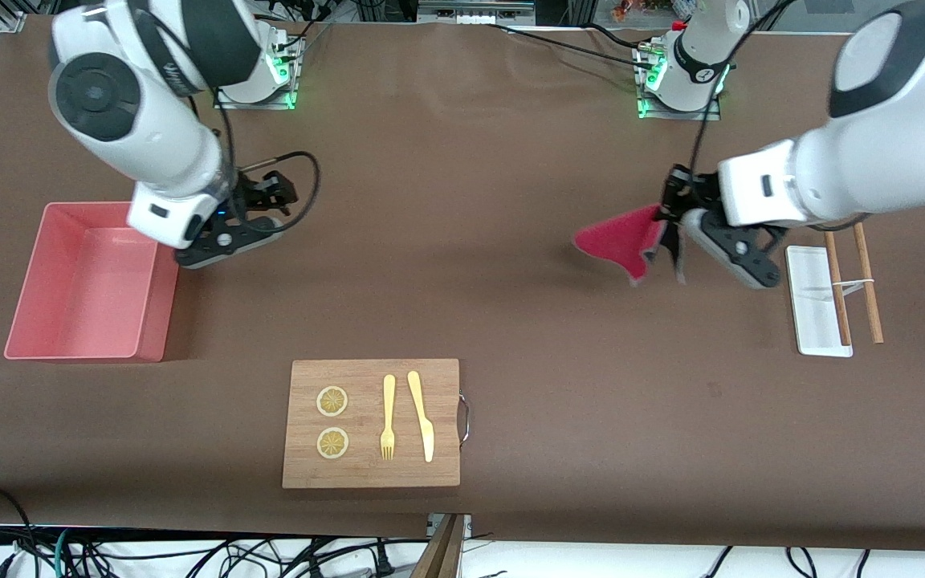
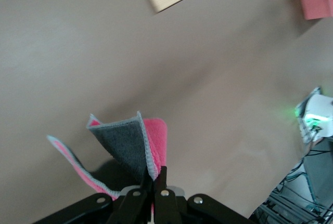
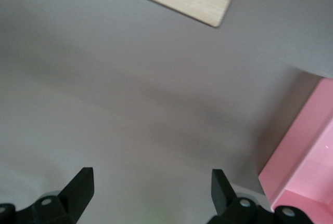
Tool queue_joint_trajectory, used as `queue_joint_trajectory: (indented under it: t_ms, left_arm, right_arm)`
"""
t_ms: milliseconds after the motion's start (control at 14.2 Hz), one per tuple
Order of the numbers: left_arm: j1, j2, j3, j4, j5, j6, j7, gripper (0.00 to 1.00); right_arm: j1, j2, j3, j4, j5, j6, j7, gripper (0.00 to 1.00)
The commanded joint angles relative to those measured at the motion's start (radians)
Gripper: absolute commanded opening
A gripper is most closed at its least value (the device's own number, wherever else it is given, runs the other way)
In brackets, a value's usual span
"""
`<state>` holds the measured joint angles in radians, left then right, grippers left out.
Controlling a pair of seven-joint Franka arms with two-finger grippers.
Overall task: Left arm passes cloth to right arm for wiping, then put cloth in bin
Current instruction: 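Lift the cloth with the left gripper toward the right gripper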
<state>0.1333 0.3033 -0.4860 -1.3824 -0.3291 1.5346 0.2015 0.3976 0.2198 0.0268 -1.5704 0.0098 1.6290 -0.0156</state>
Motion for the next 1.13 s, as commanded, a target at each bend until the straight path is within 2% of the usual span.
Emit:
queue_joint_trajectory:
  t_ms: [0,141,282,423,635,847,1058]
  left_arm:
    - [-0.032,0.020,-0.011,-0.003,-0.060,0.067,0.004,0.00]
    - [-0.081,0.030,-0.013,-0.003,-0.067,0.096,0.015,0.00]
    - [-0.148,0.036,-0.013,0.020,-0.061,0.125,0.027,0.00]
    - [-0.205,0.066,-0.009,0.061,-0.057,0.125,0.116,0.00]
    - [-0.210,0.094,-0.011,0.074,-0.064,0.130,0.253,0.00]
    - [-0.224,0.119,-0.013,0.103,-0.062,0.136,0.515,0.00]
    - [-0.224,0.120,-0.013,0.103,-0.062,0.136,0.781,0.00]
  right_arm:
    - [0.021,0.021,0.028,0.026,0.034,-0.028,-0.148,1.00]
    - [0.023,0.023,0.039,0.003,0.178,0.000,-0.310,1.00]
    - [0.027,0.026,0.041,-0.002,0.234,0.023,-0.423,1.00]
    - [0.027,0.027,0.041,-0.046,0.327,0.079,-0.519,1.00]
    - [0.027,-0.017,0.041,-0.182,0.456,0.194,-0.664,1.00]
    - [0.018,-0.097,0.041,-0.403,0.625,0.354,-0.870,1.00]
    - [0.015,-0.112,0.051,-0.514,0.751,0.445,-0.990,1.00]
